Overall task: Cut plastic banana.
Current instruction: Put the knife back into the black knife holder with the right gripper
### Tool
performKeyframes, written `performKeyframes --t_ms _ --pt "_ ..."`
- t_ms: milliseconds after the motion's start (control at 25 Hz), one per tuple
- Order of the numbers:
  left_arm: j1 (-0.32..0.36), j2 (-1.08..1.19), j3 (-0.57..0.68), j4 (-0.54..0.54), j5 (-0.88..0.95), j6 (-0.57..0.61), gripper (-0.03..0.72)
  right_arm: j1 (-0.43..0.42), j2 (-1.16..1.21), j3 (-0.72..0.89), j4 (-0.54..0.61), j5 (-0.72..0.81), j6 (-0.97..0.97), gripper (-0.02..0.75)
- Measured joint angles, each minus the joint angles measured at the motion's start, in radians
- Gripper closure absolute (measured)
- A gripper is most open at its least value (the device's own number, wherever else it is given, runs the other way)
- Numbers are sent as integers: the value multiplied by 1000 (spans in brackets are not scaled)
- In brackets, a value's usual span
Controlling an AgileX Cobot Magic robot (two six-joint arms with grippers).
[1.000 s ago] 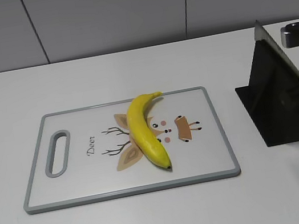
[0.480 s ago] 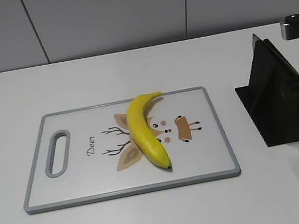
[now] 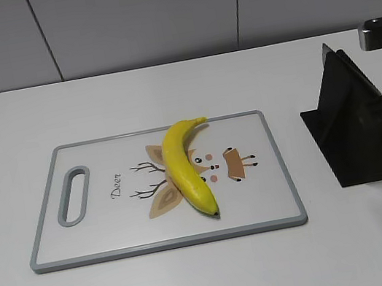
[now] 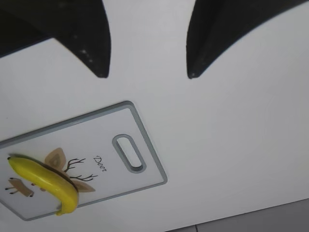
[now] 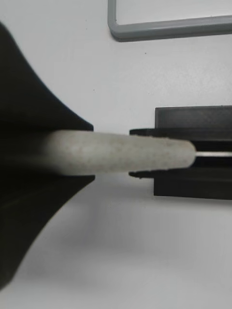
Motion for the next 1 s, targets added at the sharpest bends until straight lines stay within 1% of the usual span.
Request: performKeyframes --t_ms 160,360,440,520,720,800,880,1000 --pt "0 0 0 0 0 0 199 0 0 -7 -11 -53 0 522" --pt "0 0 0 0 0 0 204 0 0 -8 -11 -57 0 502" --pt "0 0 0 0 0 0 204 0 0 -8 -12 -57 0 477" --pt "0 0 0 0 0 0 207 0 0 -8 -12 -57 0 432" --pt "0 0 0 0 0 0 208 0 0 -11 -15 -46 -5 237" --pt "0 0 0 0 0 0 208 0 0 -22 -15 -28 -5 185" --pt "0 0 0 0 0 0 208 0 0 -45 -15 -5 -5 160" --pt "0 0 1 2 -1 0 208 0 -6 -84 -15 34 -15 154"
